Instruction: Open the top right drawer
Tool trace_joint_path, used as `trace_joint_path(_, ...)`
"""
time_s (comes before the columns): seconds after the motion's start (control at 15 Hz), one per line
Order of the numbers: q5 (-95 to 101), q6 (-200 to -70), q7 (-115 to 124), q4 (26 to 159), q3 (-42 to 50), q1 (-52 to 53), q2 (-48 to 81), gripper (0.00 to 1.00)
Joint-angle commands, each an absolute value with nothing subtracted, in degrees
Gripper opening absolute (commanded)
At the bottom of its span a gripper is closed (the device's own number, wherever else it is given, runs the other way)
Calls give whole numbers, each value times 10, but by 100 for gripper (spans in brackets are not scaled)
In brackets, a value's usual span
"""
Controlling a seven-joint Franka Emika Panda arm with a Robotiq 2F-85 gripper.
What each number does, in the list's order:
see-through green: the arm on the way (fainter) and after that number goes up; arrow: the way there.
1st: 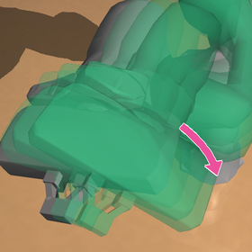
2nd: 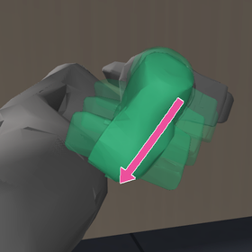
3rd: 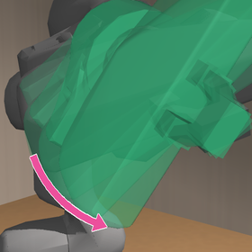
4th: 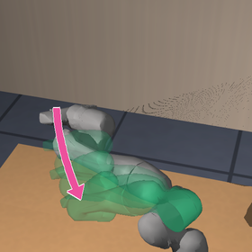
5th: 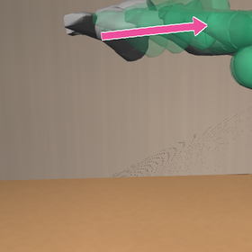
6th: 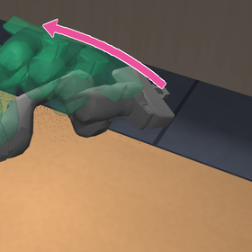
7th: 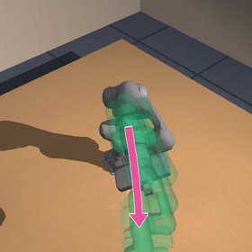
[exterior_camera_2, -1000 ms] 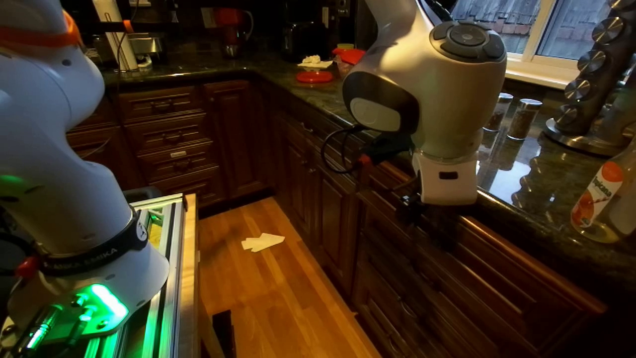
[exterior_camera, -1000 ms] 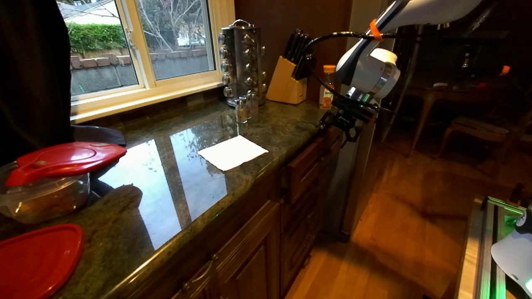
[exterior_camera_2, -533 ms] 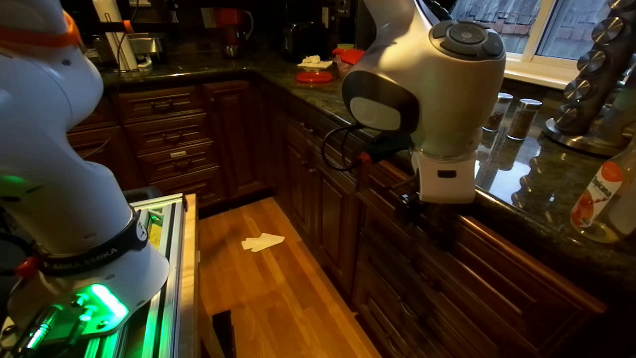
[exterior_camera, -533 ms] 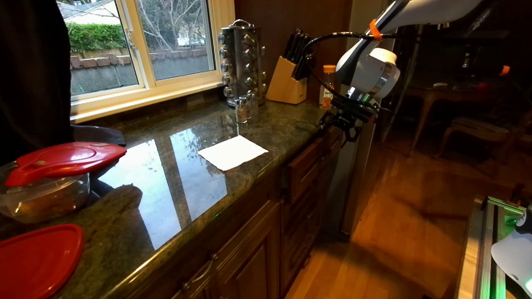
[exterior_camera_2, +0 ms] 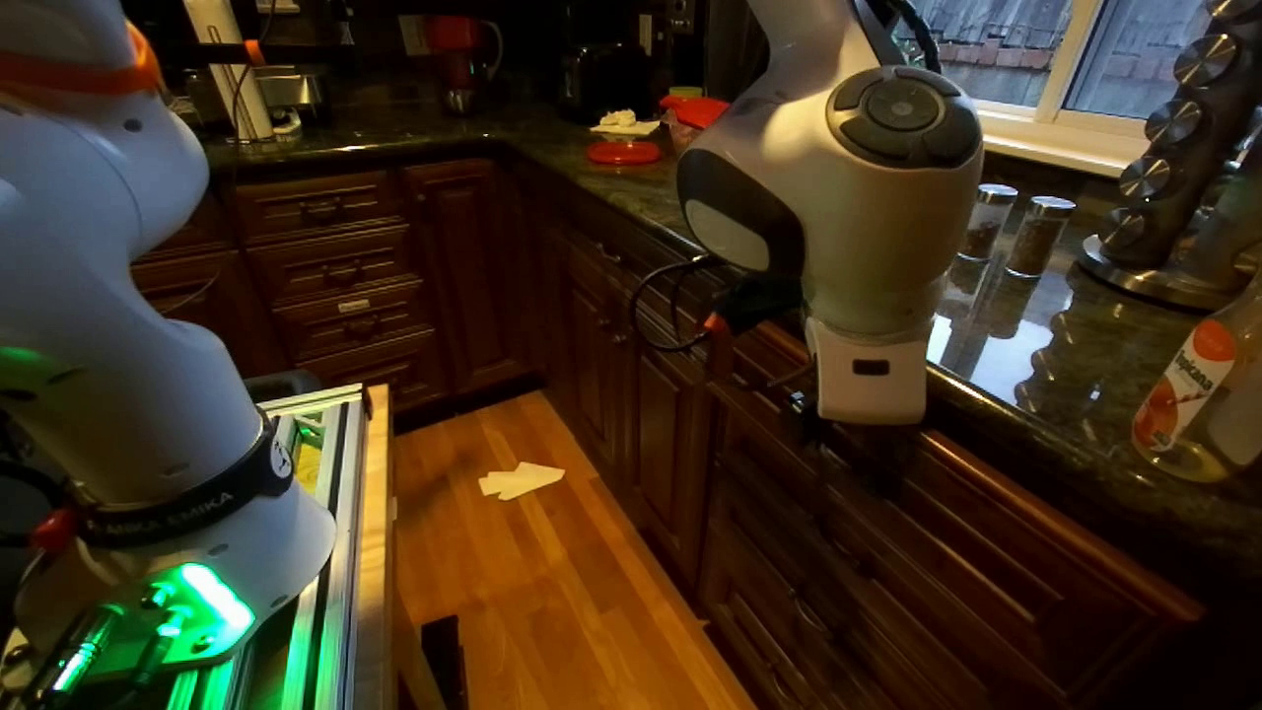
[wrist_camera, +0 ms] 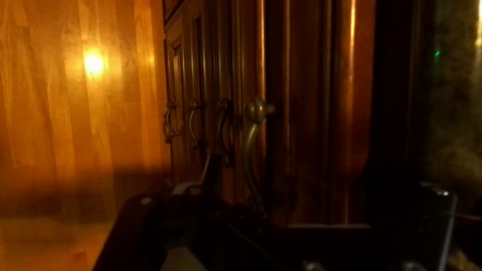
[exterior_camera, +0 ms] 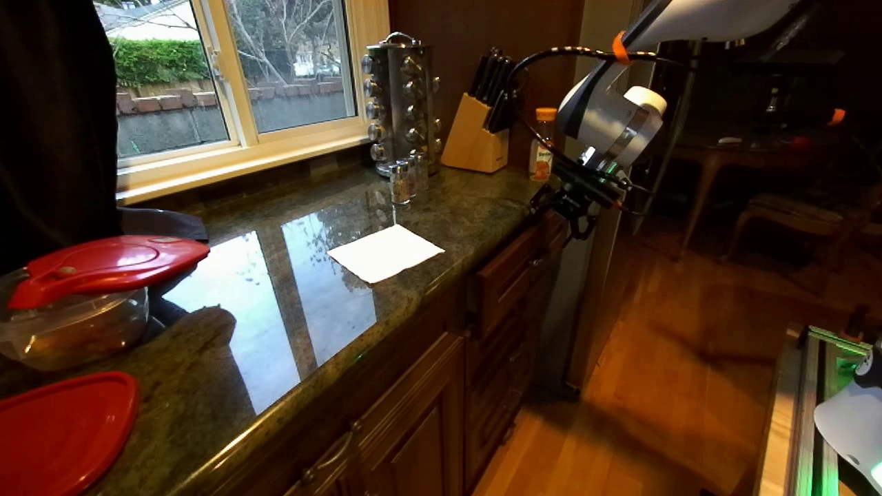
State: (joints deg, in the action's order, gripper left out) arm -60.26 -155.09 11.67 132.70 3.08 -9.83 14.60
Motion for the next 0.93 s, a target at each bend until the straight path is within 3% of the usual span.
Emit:
trace_joint_path(0.0,-687,-1554,35,1315,10,-112,164,100)
trace_joint_path(0.47,-683,-1552,23,1322,22,-101,175,100)
trace_joint_path(0.87,-543,-1555,155,1349,67,-57,165,100)
